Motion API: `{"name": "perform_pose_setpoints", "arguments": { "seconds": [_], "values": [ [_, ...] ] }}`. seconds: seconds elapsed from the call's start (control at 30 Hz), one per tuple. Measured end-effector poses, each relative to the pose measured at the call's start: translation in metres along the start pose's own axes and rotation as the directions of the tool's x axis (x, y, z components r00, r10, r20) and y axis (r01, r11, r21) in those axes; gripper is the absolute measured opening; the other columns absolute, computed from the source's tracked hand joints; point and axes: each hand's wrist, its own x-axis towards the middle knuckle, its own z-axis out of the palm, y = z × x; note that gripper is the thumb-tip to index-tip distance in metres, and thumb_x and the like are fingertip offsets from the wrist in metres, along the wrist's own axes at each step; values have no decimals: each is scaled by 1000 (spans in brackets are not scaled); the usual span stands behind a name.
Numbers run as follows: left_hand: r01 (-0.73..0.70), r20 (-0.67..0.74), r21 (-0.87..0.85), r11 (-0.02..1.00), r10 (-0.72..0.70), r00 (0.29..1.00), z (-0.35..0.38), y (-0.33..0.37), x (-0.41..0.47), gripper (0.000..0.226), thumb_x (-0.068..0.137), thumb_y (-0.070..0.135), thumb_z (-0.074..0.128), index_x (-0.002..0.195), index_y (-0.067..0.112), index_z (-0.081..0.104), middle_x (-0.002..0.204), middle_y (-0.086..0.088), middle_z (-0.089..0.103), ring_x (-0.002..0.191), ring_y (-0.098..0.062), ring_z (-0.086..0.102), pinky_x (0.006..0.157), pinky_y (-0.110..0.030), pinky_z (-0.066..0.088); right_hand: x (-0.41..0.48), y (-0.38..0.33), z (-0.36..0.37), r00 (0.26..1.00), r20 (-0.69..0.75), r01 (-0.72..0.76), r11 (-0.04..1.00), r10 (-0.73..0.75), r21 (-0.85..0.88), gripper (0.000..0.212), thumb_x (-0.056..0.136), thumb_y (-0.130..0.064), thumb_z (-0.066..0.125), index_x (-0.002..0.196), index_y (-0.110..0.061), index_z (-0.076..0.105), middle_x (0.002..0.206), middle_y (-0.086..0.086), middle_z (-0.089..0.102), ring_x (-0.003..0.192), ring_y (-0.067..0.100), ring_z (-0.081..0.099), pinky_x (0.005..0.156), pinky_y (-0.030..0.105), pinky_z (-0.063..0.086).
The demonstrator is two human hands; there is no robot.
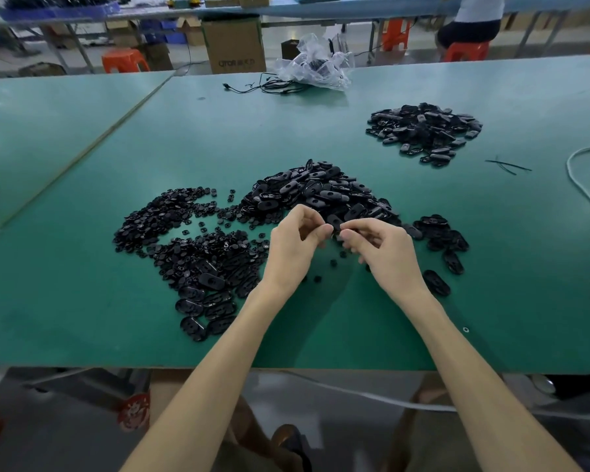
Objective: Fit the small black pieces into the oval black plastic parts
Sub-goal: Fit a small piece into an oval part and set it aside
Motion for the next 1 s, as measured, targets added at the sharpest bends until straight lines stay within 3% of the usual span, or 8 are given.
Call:
{"name": "perform_pose_setpoints", "arguments": {
  "seconds": [0.13, 0.17, 0.23, 0.33, 0.63, 1.0],
  "values": [
    [19, -50, -124, 992, -26, 998, 5, -3, -1, 11, 93, 7, 76, 96, 9, 65, 88, -8, 74, 79, -20, 73, 80, -27, 57, 1, 1, 0, 1000, 2, -28, 1000, 28, 1, 12, 94, -22, 78, 106, -21, 80, 82, -5, 78, 75, 16, 73, 68, 26, 58],
    [23, -60, -151, 988, -32, 998, 4, -5, -1, 12, 92, 7, 77, 97, 7, 66, 88, -10, 74, 77, -20, 72, 78, -28, 57, 0, 0, 1, 1000, 12, -23, 1000, 22, 12, 7, 96, -22, 75, 100, -21, 80, 79, -4, 78, 71, 15, 72, 65, 26, 57],
    [20, -83, -200, 980, -37, 996, 2, -7, -2, 12, 91, 10, 78, 96, 8, 67, 85, -10, 74, 73, -16, 70, 74, -25, 55, 0, 0, 1, 1000, 3, -9, 1000, 9, 24, 17, 100, -27, 70, 87, -20, 78, 73, -2, 76, 63, 12, 67, 61, 25, 53],
    [12, -85, -241, 970, -34, 996, -1, -10, -2, 10, 91, 14, 79, 94, 13, 70, 81, -2, 75, 71, -14, 69, 74, -26, 54, 1, 0, 1, 1000, -11, -16, 1000, 16, 22, 24, 102, -29, 67, 82, -21, 76, 70, -1, 75, 60, 10, 63, 59, 23, 51],
    [26, -71, -275, 961, -47, 996, 0, -13, 0, 14, 93, 4, 74, 105, 11, 78, 97, 0, 79, 89, -16, 75, 80, -24, 57, 2, 2, 3, 999, -11, -42, 998, 43, 57, 18, 104, -12, 61, 113, -15, 76, 78, 0, 79, 65, 12, 68, 60, 24, 53],
    [33, -64, -334, 942, -57, 996, 0, -12, -2, 16, 91, -2, 75, 106, 4, 75, 101, -6, 78, 95, -22, 76, 77, -25, 58, 1, 1, 4, 999, -17, -30, 1000, 30, 10, 16, 104, -11, 61, 110, -15, 75, 77, -1, 78, 66, 13, 70, 61, 22, 53]
  ]
}}
